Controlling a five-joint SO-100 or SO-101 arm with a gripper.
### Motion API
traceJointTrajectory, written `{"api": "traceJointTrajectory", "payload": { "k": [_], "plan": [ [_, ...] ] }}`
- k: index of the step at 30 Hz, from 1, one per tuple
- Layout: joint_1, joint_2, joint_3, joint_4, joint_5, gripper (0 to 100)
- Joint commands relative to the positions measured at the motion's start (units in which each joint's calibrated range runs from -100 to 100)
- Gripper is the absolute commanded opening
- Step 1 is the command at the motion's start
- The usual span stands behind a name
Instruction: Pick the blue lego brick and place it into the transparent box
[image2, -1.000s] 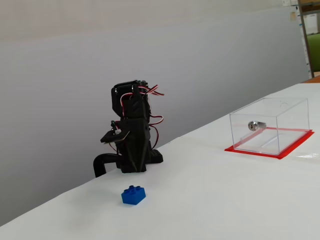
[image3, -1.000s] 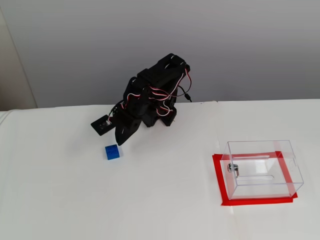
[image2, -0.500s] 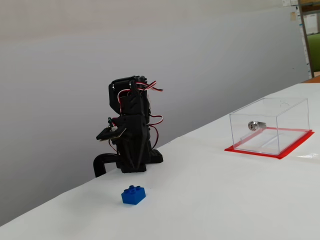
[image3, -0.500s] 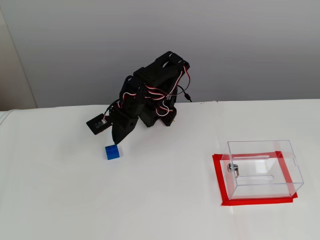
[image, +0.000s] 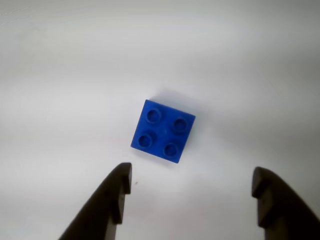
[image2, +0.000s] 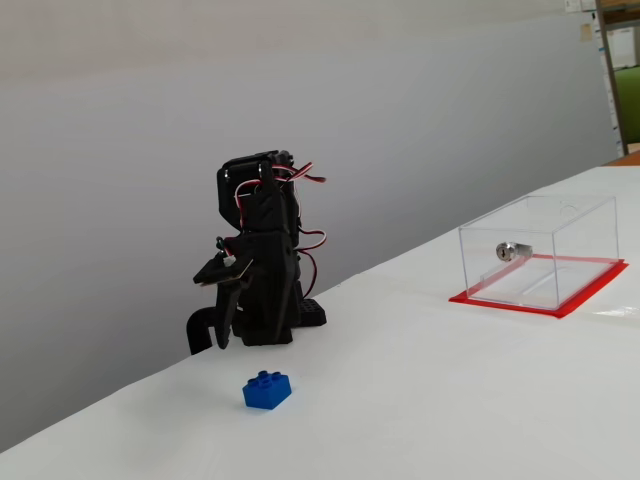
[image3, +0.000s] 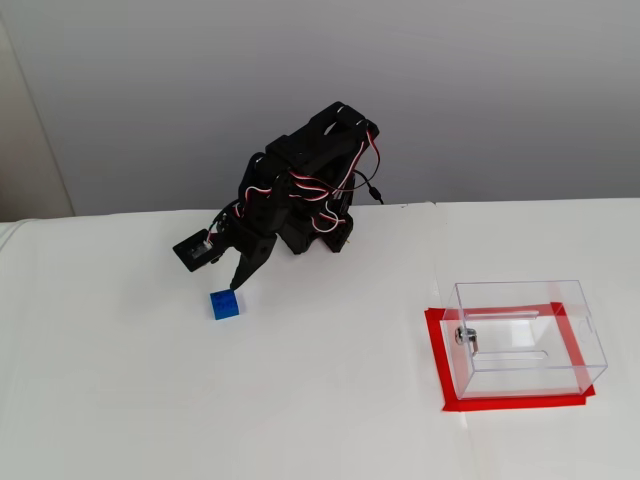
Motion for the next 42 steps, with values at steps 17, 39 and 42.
{"api": "traceJointTrajectory", "payload": {
  "k": [17,39,42],
  "plan": [
    [-3.36,9.56,-3.20,-8.82,-5.19,27],
    [-5.43,19.06,-2.21,-17.09,-5.19,27],
    [-5.06,21.10,-2.30,-17.79,-5.19,27]
  ]
}}
